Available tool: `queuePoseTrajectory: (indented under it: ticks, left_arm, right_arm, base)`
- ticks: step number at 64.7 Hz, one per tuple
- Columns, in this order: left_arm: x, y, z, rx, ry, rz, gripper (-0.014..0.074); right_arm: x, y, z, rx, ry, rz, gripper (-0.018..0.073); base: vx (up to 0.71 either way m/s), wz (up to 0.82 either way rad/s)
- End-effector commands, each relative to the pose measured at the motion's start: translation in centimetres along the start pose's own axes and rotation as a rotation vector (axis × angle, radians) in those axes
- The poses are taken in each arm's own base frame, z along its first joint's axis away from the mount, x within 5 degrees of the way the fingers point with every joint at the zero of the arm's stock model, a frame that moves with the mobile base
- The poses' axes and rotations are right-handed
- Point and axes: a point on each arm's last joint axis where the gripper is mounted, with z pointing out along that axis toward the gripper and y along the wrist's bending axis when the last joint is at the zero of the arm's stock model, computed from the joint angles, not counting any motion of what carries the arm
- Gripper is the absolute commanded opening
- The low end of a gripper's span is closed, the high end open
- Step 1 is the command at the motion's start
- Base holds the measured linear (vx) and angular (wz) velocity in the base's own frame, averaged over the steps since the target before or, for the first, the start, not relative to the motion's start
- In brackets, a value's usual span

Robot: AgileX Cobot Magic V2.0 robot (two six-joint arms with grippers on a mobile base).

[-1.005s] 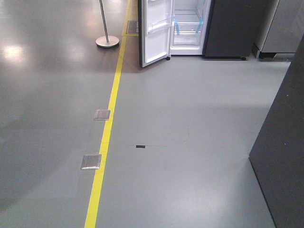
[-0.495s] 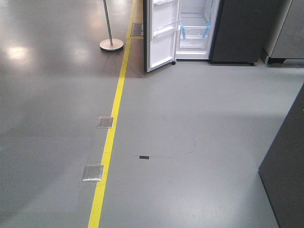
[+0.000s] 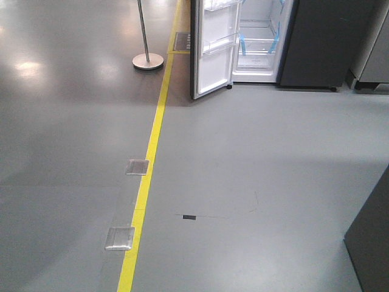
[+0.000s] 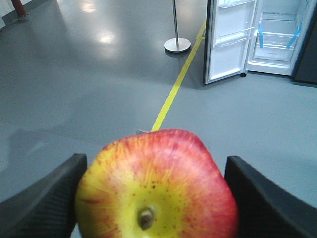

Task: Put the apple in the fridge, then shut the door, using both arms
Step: 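Drive the base toward the open refrigerator, apple held in right gripper, then drive closer to the refrigerator's open door and shelves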

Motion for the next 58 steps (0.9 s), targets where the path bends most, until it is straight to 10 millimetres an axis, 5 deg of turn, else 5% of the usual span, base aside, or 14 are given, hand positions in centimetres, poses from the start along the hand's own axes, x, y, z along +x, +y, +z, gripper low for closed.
queuePoseTrajectory:
  ticks: [1,58]
  left_arm:
    - [-1.31,-0.08,-0.07,0.010,-0.082,-0.008,-0.0006]
    - [-1.31,-0.08,-0.07,0.010,-0.082,-0.008,-0.0006]
  right_arm:
    - [-1.16,0.38,-1.02,0.005,-0.109,-0.006,0.0185]
    - [-1.18,0.37,-1.02,0.006,-0.111,-0.006,0.0185]
  base:
    - [0.21,0.01]
    - [0.22,-0.03]
